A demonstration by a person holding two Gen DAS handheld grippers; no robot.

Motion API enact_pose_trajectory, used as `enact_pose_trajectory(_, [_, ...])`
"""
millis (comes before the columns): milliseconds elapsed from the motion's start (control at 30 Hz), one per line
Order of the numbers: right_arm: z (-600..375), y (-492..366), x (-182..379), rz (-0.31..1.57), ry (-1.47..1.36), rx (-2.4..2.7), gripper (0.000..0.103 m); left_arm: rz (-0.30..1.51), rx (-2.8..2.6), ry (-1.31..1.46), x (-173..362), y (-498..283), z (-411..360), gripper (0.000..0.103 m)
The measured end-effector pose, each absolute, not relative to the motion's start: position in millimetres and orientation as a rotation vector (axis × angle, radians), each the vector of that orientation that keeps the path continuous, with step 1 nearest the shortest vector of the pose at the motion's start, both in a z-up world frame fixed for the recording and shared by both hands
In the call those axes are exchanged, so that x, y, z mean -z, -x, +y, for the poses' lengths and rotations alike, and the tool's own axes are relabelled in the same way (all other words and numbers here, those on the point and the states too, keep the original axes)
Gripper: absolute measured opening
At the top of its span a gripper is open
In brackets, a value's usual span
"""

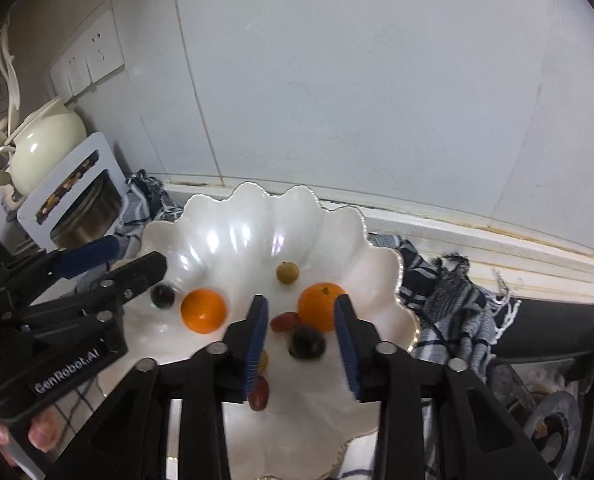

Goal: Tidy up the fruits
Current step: 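Open both grippers to drop the dark cherries into the bowl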

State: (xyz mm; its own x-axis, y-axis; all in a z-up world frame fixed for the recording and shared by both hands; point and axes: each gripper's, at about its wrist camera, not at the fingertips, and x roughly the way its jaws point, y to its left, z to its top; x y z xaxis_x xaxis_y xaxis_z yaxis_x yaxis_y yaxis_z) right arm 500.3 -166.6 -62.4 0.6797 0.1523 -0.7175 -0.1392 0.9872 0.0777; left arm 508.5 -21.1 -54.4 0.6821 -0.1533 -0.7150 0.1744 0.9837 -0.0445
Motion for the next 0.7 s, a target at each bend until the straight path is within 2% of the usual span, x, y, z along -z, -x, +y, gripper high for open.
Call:
enact_pose_trajectory(100, [-171,-490,58,0.79,-0.027,-0.14,0.044,0.762,0.16,-0.028,46,-499,-13,0.066])
enact_pose_trajectory(167, [-173,-479,53,0.767,-0.02,-0.123,0.054,0.733,0.14,-0.045,39,-491,-10,0.068])
enact_pose_trajectory(267, [-174,-461,44,0.725,0.005,-0.09,0.062,0.685,0.109,-0.075,28,-472,-5,0.078])
enact_pose_trajectory(367, [-176,-440,33,0.683,0.012,-0.072,0.071,0.649,0.092,-0.09,18,-451,-1,0.082])
enact_pose_trajectory(700, [-177,-353,-3,0.513,0.031,-0.009,0.084,0.499,0.017,-0.106,-14,-356,4,0.098])
